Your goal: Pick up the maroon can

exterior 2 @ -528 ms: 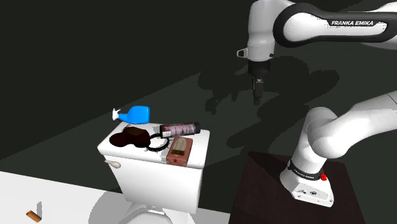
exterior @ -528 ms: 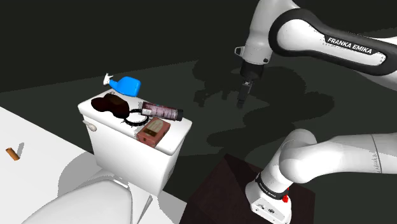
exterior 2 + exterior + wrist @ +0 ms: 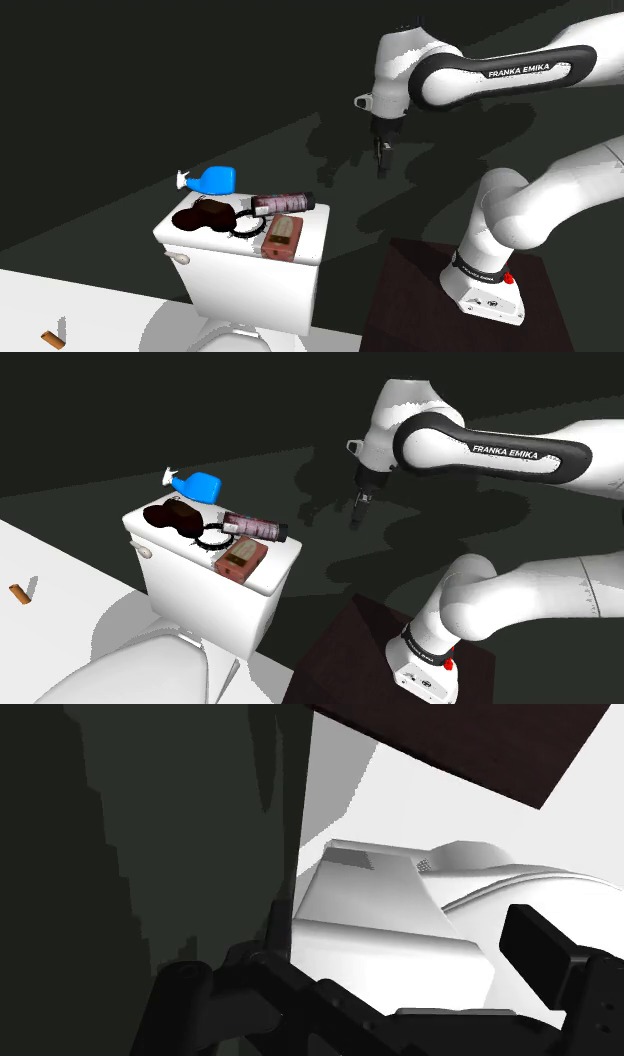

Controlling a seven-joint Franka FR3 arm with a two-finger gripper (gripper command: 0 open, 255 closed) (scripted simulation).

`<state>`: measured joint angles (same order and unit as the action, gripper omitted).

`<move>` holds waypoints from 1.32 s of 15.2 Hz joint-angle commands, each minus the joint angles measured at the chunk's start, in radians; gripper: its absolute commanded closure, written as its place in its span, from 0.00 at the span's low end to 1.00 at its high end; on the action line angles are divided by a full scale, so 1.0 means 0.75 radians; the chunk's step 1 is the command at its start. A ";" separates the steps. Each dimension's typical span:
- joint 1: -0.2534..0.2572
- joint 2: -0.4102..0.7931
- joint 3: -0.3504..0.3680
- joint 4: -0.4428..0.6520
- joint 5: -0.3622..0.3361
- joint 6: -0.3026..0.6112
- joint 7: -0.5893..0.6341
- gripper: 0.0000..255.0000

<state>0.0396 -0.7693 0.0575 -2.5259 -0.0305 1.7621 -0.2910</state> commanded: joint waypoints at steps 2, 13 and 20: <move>0.017 0.070 -0.009 -0.070 -0.037 0.232 -0.076 0.00; 0.050 0.517 -0.021 -0.114 -0.191 1.031 -0.288 0.00; 0.030 0.734 -0.003 -0.087 -0.291 1.317 -0.300 0.00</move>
<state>0.0659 -0.2323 0.0536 -2.5854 -0.2397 2.7284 -0.5220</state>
